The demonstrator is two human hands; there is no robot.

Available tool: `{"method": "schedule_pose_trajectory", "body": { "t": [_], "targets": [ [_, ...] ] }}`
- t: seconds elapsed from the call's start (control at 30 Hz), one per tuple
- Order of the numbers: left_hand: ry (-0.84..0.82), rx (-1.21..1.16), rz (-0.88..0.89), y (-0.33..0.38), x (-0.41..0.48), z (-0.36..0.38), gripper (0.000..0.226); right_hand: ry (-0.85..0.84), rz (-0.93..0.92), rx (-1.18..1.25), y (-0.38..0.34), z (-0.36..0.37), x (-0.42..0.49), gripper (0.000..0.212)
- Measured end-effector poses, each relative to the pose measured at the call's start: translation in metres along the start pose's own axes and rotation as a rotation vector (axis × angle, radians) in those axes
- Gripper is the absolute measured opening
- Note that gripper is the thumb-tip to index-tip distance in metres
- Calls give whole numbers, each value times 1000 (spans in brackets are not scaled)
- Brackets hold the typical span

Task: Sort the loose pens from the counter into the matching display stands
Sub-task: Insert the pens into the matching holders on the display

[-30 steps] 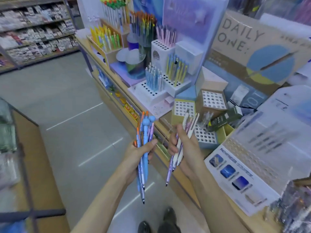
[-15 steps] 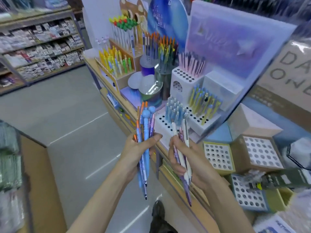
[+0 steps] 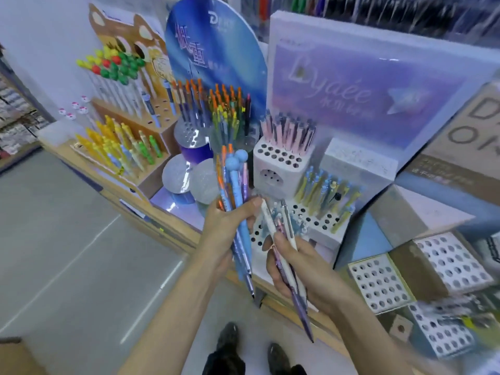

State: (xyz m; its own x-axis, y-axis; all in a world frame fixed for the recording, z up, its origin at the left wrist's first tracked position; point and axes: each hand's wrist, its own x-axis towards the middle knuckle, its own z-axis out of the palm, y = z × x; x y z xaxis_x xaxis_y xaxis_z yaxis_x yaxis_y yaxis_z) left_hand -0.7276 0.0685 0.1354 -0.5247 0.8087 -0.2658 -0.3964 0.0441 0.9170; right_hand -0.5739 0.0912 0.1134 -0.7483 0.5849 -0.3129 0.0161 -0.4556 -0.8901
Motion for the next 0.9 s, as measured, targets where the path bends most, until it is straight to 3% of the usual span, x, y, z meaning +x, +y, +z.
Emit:
{"method": "schedule_pose_trajectory", "body": {
  "t": [0.07, 0.17, 0.3, 0.4, 0.5, 0.57, 0.7, 0.9],
  "targets": [
    [-56, -13, -26, 11, 20, 2, 8, 79, -28, 8, 2, 3, 7, 46],
    [-126, -32, -53, 23, 44, 6, 22, 156, -67, 41, 5, 4, 10, 47],
    [-212, -33, -55, 33, 61, 21, 8, 279, -71, 70, 13, 0, -1, 44],
    [-279, -58, -36, 34, 66, 37, 5, 557, -71, 46, 17, -8, -14, 39],
    [-347, -15, -22, 30, 62, 56, 14, 808, -163, -55, 1, -16, -28, 14],
    [-394, 24, -20, 24, 56, 71, 17, 830, -240, -178, -17, -16, -32, 3],
    [-440, 71, -50, 15, 41, 96, 18, 865, -270, -418, -37, -16, -27, 14],
    [-558, 36, -131, 10, 25, 118, 18, 1016, -315, -428, -41, -32, -36, 25]
  ]
}}
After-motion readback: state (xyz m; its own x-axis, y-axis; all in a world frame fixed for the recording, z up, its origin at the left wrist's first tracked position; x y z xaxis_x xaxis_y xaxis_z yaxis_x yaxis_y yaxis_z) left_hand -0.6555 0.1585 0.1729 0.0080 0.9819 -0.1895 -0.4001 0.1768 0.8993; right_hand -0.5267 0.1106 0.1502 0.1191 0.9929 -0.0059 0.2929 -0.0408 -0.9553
